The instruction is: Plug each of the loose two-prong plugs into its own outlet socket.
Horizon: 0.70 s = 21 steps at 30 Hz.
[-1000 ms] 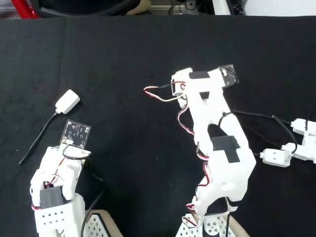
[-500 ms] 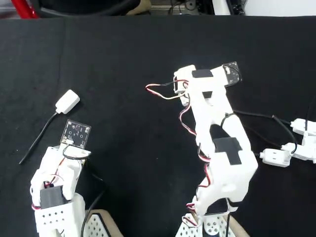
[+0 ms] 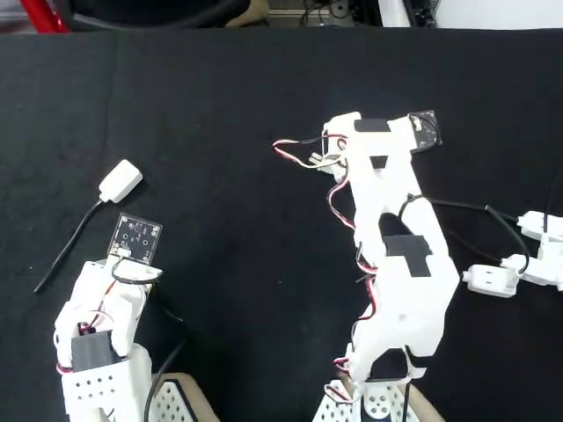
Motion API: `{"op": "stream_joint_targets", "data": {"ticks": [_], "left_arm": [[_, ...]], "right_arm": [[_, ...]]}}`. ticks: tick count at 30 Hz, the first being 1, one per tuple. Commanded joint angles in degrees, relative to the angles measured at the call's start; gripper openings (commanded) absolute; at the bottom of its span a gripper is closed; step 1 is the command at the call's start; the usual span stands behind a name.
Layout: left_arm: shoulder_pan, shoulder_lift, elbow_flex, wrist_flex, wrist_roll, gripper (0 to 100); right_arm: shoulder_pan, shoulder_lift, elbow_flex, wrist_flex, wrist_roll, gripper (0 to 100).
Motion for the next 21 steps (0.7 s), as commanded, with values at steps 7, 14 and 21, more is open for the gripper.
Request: {"op": "stream_joint_targets", "data": {"ticks": [7,14,21], "left_arm": [[-0.4,-0.53,1.1,-0.62,0.26,13],[-0.4,-0.53,1.1,-0.62,0.26,13],[-0.4,-0.53,1.1,-0.62,0.26,13]], "right_arm": [[-2.81,3.38,-4.0,-1.41,-3.08,21.8],[-2.73,6.99,-8.57,2.2,-2.9,16.8],[-2.73,7.08,-8.75,2.37,-1.41,7.4]]}}
